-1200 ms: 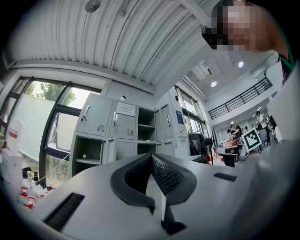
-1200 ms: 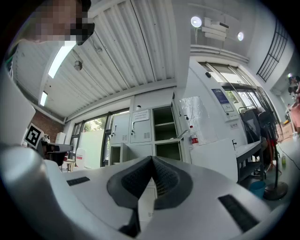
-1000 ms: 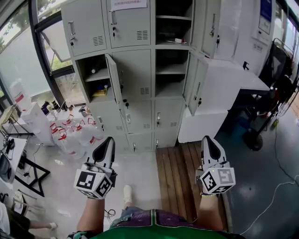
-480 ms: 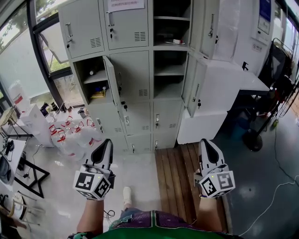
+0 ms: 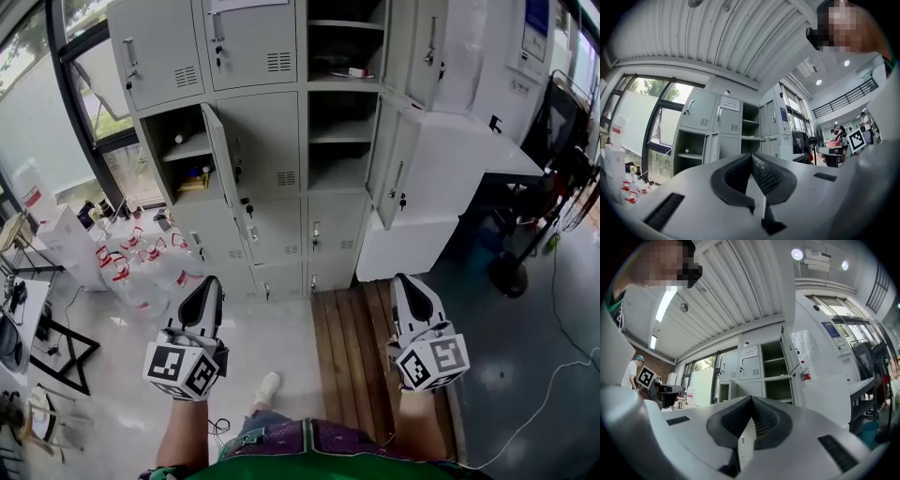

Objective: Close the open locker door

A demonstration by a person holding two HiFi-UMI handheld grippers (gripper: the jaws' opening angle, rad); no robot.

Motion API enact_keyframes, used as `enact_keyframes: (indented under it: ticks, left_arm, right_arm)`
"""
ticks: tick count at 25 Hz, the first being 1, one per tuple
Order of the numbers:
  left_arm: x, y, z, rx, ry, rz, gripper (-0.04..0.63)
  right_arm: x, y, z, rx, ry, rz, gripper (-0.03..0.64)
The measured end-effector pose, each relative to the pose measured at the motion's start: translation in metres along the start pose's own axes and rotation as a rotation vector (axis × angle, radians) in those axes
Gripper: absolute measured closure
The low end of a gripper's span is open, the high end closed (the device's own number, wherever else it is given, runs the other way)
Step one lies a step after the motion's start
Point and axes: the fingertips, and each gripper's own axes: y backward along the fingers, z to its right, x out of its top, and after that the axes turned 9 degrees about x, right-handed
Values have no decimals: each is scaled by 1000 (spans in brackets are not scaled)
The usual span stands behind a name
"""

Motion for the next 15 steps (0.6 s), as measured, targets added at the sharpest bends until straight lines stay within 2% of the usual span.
enact_keyframes:
  ticks: [4, 9, 12, 15]
  left_arm:
    - [-4, -17, -8, 0, 17, -28, 575]
    - [-10, -51, -31, 5, -16, -29, 575]
    - [-16, -79, -51, -14, 17, -35, 575]
    - [-16, -108, -70, -41, 13, -44, 575]
  right_arm:
    - [12, -27, 6, 10, 14, -12, 611]
    - [22, -63, 12, 9, 15, 7, 611]
    - [19, -91, 15, -14, 4, 6, 611]
    - [18, -127, 19, -31, 18, 6, 611]
